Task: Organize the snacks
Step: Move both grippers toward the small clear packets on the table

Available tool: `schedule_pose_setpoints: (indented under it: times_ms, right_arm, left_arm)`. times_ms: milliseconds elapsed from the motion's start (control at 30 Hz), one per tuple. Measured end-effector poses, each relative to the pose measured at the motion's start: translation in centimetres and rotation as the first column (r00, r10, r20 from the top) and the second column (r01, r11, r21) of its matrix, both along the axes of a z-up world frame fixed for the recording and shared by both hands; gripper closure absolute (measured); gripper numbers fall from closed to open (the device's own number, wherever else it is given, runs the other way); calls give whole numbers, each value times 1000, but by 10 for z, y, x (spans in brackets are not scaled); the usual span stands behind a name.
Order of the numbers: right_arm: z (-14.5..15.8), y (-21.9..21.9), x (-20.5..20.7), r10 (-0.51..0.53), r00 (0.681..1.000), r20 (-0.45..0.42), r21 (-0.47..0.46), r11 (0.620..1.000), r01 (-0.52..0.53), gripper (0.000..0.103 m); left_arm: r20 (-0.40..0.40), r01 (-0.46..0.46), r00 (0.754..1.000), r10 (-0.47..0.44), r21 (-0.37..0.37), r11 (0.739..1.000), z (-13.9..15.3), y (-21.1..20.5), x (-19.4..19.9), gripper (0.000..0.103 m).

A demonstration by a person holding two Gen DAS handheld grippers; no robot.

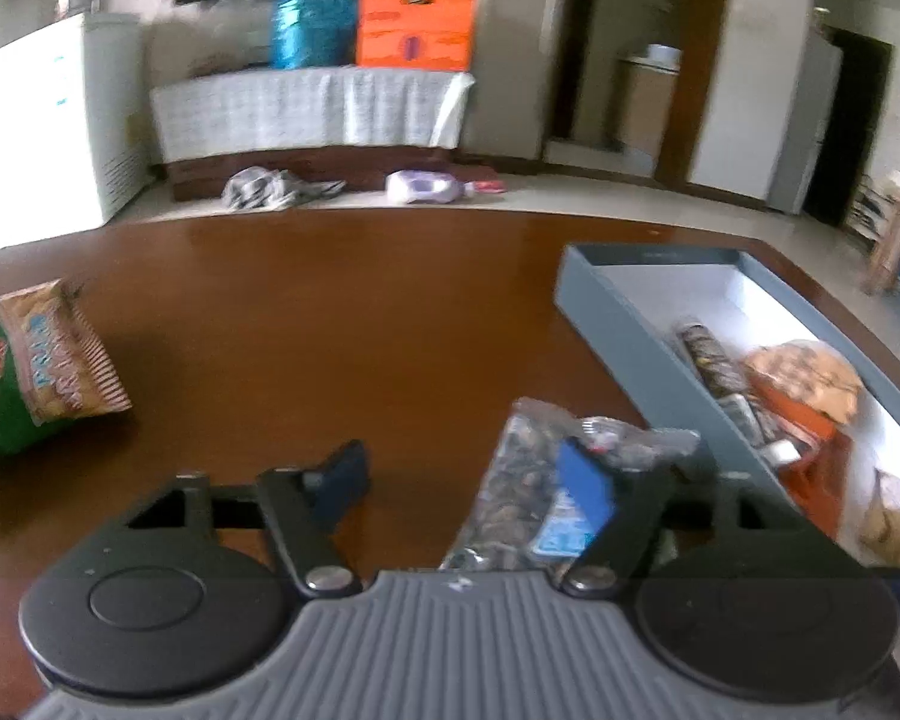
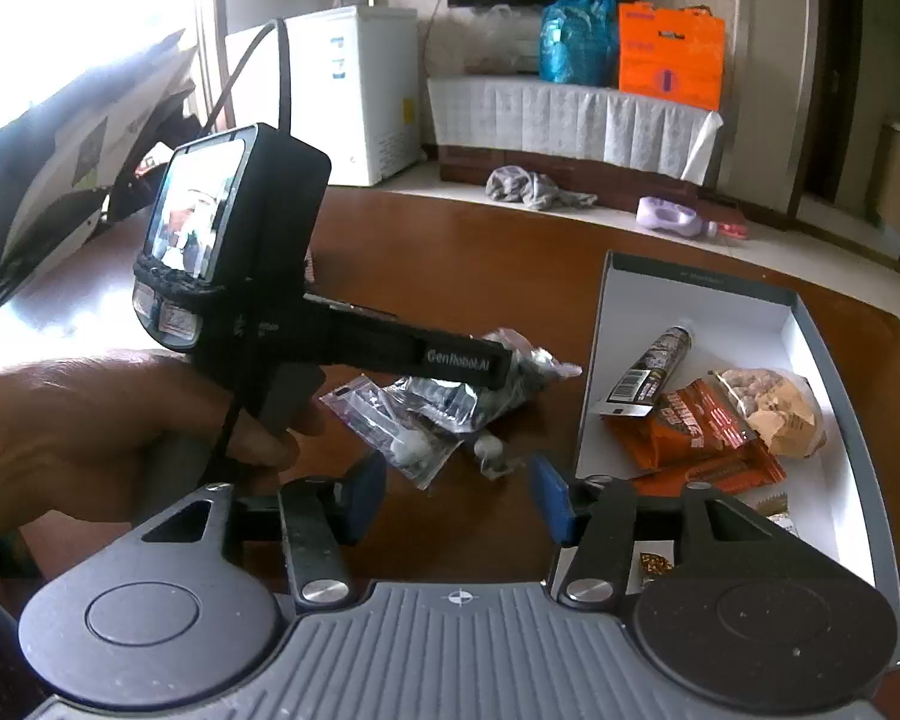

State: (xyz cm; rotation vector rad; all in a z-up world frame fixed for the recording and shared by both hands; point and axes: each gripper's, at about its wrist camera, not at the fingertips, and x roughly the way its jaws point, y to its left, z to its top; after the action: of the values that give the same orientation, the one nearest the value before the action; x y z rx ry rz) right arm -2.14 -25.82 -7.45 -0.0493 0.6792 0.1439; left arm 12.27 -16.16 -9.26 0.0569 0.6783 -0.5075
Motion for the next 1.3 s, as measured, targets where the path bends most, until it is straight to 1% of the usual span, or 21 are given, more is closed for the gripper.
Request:
schedule_pose_setpoints:
  times_ms: [33,67,100,167,200,300,467,533,600,667,700,767,833,867,900,967,1033,1100,1167,1233,1300]
  right_arm:
    - [0,0,1,-1,1000,0,1,1000,1,48]
    - [0,0,1,-3,1000,0,2,1000,3,48]
    - [0,0,2,-3,1000,-1,2,1000,3,48]
    - [-2,0,3,-3,1000,-4,1,1000,3,48]
    - [-3,1,4,-3,1000,-5,-2,1000,3,48]
    - [-7,5,10,-5,1000,-9,-4,1000,5,48]
    - [-14,22,22,11,1000,-3,-31,999,-11,48]
    - [-18,28,27,25,1000,-12,-35,999,-25,50]
    - [-23,32,32,32,999,-27,-59,998,-33,53]
    - [-25,31,33,17,999,-32,-79,997,-20,53]
    - [-26,28,33,1,1000,-30,-80,997,-4,54]
    - [-27,21,32,-37,999,-30,-81,996,34,59]
    - [-28,14,31,-70,997,-35,-87,994,67,60]
    - [-29,11,30,-82,996,-40,-93,993,78,63]
    - [-29,10,29,-85,995,-43,-98,992,80,68]
    - [-30,9,27,-73,996,-45,-110,992,68,69]
    - [-31,10,27,-62,997,-46,-124,991,56,69]
    - [-31,11,28,-61,997,-46,-122,991,55,69]
    - [-29,8,28,-63,997,-44,-110,992,58,69]
    - [-28,5,29,-57,997,-46,-102,993,52,69]
    - [-28,4,29,-51,998,-48,-98,994,46,69]
  left_arm:
    - [-5,28,1000,-28,-17,999,1,-1,-1,74]
    - [-1,44,999,-44,-13,999,2,-4,-4,83]
    - [31,53,998,-54,34,998,3,-8,-9,85]
    - [89,73,993,-82,98,993,1,-10,-17,85]
    - [99,70,992,-82,116,991,1,-8,-18,85]
    - [108,13,994,-30,156,988,2,11,-13,85]
    - [109,-54,993,34,186,981,3,54,-3,85]
    - [103,-57,994,39,175,983,9,72,-5,85]
    - [148,-15,989,-7,148,989,24,84,-15,85]
    - [191,57,978,-78,114,992,39,93,-29,85]
    - [183,112,975,-126,84,990,42,94,-35,85]
    - [153,221,963,-222,18,975,41,90,-43,85]
    - [129,297,946,-296,12,955,34,77,-47,85]
    - [121,324,938,-324,17,946,29,70,-47,85]
    - [120,344,931,-345,31,938,24,64,-48,85]
    - [135,365,919,-370,56,929,18,55,-47,85]
    - [126,368,919,-373,60,928,10,50,-41,85]
    - [80,366,924,-373,82,927,-2,46,-40,85]
    - [83,387,916,-393,86,918,-7,51,-41,80]
    - [59,414,906,-419,79,907,-6,56,-41,74]
    - [45,449,890,-453,75,890,-7,64,-42,63]
